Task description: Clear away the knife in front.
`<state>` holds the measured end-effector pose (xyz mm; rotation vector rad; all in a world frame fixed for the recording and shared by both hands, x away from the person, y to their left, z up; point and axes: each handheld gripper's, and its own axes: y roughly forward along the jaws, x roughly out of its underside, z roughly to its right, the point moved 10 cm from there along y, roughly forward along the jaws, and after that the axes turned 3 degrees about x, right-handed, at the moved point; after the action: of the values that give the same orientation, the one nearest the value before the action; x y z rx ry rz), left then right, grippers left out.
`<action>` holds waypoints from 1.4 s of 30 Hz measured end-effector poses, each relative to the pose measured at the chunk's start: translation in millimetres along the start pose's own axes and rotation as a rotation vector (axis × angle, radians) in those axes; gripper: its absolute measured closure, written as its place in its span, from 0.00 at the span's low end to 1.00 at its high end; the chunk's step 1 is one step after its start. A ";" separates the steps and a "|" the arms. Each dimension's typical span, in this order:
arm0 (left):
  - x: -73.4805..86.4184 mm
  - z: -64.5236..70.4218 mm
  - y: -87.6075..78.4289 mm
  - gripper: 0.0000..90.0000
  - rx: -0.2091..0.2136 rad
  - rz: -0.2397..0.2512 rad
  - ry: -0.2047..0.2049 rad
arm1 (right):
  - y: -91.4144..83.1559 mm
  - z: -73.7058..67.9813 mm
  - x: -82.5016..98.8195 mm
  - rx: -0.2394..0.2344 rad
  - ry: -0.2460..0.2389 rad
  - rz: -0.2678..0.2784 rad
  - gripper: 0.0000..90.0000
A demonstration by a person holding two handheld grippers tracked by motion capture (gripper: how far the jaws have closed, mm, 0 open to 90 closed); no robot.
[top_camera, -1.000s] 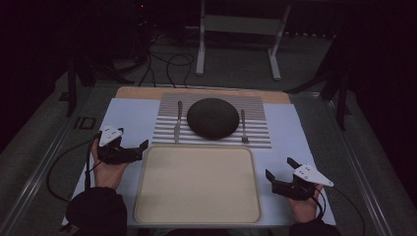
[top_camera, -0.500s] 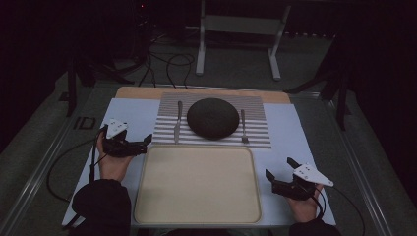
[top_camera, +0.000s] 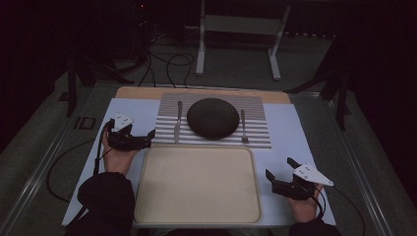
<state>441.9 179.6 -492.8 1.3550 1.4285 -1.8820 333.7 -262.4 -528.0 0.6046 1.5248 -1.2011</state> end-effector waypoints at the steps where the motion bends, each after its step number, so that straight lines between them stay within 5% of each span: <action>1: -0.8 -0.1 1.2 0.01 -0.002 0.001 0.001 | 0.1 0.0 0.0 0.000 -0.001 0.001 0.10; 20: -9.5 -6.8 23.2 0.01 -0.017 -0.024 -0.020 | 0.4 0.6 0.4 0.000 0.001 -0.002 0.10; 42: -20.6 1.2 54.1 0.01 -0.024 -0.081 -0.020 | 0.7 1.6 0.9 0.002 0.002 -0.006 0.10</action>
<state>492.6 153.0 -501.5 1.2818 1.5122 -1.9170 334.7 -263.7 -529.0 0.6034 1.5283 -1.2068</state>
